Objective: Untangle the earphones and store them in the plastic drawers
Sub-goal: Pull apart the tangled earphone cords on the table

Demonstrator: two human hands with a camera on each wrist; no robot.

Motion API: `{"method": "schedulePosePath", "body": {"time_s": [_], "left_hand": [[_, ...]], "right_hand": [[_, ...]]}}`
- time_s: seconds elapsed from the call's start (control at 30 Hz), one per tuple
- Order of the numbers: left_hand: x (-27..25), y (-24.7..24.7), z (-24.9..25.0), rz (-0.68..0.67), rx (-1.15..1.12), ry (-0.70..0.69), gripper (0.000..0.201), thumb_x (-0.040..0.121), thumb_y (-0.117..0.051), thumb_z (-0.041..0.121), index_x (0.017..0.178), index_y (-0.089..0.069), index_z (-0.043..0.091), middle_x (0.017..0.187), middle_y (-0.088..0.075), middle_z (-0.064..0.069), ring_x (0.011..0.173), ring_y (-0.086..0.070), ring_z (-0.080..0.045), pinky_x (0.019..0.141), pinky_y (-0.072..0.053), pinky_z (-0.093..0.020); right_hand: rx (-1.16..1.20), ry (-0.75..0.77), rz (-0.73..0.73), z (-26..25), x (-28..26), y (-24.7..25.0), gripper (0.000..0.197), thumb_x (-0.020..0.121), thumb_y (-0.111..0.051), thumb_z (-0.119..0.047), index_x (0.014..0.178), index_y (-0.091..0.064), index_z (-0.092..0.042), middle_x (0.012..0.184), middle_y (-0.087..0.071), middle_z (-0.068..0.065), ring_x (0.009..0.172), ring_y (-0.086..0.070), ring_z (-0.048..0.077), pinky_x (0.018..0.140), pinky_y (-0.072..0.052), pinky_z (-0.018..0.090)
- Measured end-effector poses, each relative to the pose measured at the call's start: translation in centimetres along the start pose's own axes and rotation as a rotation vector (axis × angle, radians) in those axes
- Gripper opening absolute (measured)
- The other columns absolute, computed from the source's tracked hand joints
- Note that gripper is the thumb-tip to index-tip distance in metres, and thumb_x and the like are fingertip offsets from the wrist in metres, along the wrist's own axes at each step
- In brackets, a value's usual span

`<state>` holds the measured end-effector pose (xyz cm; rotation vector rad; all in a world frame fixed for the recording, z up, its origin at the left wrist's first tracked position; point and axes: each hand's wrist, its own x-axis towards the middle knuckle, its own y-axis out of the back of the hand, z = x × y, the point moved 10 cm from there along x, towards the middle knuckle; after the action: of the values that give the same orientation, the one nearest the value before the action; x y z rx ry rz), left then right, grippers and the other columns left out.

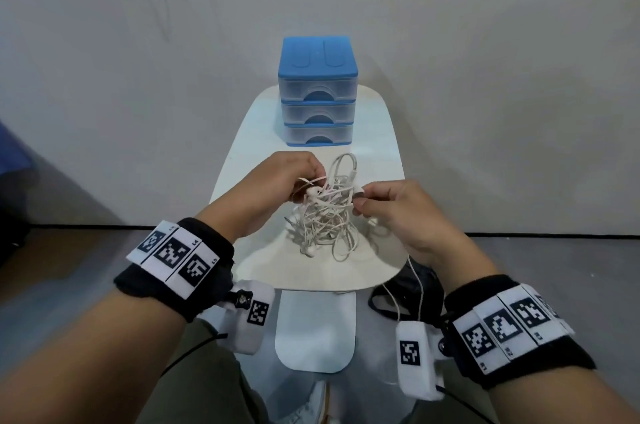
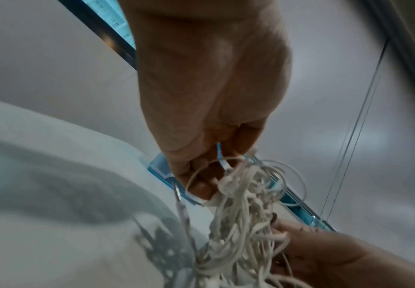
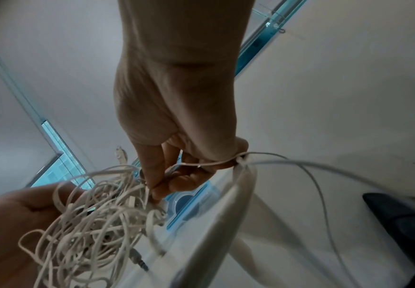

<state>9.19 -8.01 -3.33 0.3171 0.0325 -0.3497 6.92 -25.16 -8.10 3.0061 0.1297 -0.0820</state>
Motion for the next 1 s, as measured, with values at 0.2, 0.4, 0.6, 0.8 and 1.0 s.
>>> {"method": "schedulePosePath", "body": {"time_s": [0.2, 0.4, 0.6, 0.8, 1.0], "left_hand": [[0.2, -0.4, -1.3, -0.05, 0.208, 0.086, 0.032, 0.093, -0.06, 0.003, 0.068, -0.071, 0.019, 0.069, -0.066, 0.001, 0.067, -0.056, -0.012, 0.074, -0.05, -0.028], [0.4, -1.2, -1.7, -0.103, 0.291, 0.099, 0.015, 0.095, -0.065, 0.01, 0.103, -0.078, 0.007, 0.101, -0.076, -0.014, 0.076, -0.06, -0.01, 0.077, -0.049, -0.029], [0.0, -1.1, 0.2, -0.067, 0.209, 0.003, 0.016, 0.091, -0.07, 0.0, 0.101, -0.077, 0.01, 0.08, -0.072, -0.002, 0.078, -0.06, -0.012, 0.081, -0.048, -0.029], [-0.6, -0.9, 3.8, -0.038, 0.23, -0.189, 0.02, 0.088, -0.075, -0.001, 0.101, -0.073, 0.015, 0.092, -0.075, -0.003, 0.077, -0.063, -0.016, 0.08, -0.058, -0.036], [-1.1, -0.1, 5.6, 0.006, 0.316, -0.33, 0.031, 0.089, -0.071, -0.004, 0.104, -0.073, 0.022, 0.095, -0.073, 0.007, 0.082, -0.066, -0.024, 0.069, -0.055, -0.027]], "right_hand": [[0.13, 0.013, 0.012, -0.5, 0.0, -0.1, 0.025, 0.095, -0.066, 0.0, 0.079, -0.077, -0.015, 0.077, -0.075, 0.002, 0.076, -0.067, 0.011, 0.081, -0.053, 0.025], [0.094, 0.013, 0.025, -0.2, 0.2, -0.3, 0.009, 0.092, -0.071, 0.0, 0.091, -0.079, -0.005, 0.091, -0.078, 0.015, 0.081, -0.069, 0.016, 0.079, -0.057, 0.026], [0.078, 0.017, -0.011, -0.8, 0.0, -0.2, 0.017, 0.089, -0.07, 0.007, 0.085, -0.079, -0.007, 0.079, -0.075, 0.006, 0.069, -0.067, 0.009, 0.068, -0.054, 0.018], [0.216, 0.018, 0.146, -2.2, -0.1, 1.2, 0.02, 0.081, -0.077, 0.008, 0.084, -0.072, -0.011, 0.076, -0.068, 0.01, 0.057, -0.062, 0.009, 0.052, -0.043, 0.013], [0.222, 0.031, 0.098, -2.5, -0.4, 0.8, 0.021, 0.085, -0.075, 0.003, 0.074, -0.072, -0.016, 0.067, -0.067, 0.006, 0.057, -0.056, 0.013, 0.06, -0.04, 0.022]]}}
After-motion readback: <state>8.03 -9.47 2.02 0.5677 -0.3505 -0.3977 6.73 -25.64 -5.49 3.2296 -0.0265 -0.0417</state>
